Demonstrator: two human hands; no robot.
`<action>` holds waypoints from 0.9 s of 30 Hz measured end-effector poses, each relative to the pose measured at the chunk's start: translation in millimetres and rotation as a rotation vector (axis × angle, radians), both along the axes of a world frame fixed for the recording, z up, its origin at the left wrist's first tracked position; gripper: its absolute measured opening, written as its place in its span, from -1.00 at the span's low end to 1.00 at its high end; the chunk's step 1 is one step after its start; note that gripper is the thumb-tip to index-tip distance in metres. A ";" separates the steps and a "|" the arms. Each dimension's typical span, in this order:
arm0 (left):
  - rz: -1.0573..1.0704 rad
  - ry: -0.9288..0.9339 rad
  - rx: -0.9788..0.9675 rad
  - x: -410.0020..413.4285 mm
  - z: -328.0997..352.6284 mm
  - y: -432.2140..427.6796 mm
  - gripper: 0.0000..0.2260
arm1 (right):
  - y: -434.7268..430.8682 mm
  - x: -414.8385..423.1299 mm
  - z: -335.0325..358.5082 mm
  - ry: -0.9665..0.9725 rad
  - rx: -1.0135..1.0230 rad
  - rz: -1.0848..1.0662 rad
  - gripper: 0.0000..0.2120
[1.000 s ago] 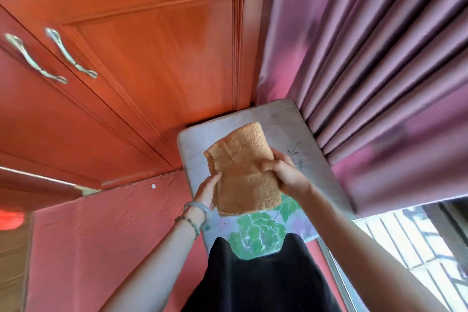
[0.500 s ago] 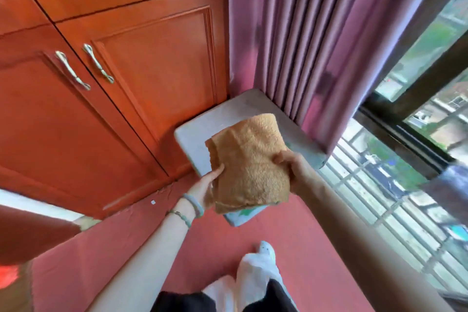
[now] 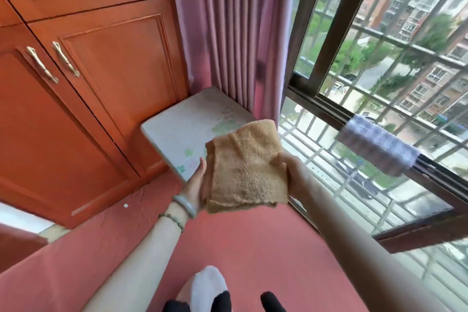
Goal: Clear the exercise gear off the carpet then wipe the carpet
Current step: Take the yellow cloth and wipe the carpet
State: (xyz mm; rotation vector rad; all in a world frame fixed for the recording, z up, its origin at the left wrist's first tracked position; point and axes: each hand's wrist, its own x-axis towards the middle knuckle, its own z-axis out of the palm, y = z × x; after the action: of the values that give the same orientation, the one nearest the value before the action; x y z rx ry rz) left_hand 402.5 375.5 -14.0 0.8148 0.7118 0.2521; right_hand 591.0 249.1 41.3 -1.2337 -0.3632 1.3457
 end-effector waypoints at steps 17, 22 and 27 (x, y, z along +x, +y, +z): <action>-0.223 0.439 1.025 -31.9 7.6 -266.0 -0.26 | -272.1 -78.5 -45.0 -0.744 -0.339 -0.151 -0.42; -0.385 0.474 1.075 -60.3 12.6 -328.0 -0.27 | -312.6 -124.3 -65.2 -0.661 -0.415 -0.257 -0.58; -0.545 0.388 1.060 -130.4 15.3 -393.7 -0.30 | -359.2 -209.7 -86.1 -0.428 -0.311 -0.336 -0.43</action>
State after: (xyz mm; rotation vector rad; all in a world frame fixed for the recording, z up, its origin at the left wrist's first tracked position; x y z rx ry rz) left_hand 272.1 -18.3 1.2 2.0684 0.6625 -0.0553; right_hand 381.3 -110.2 -44.8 -1.7635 -0.2319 0.8640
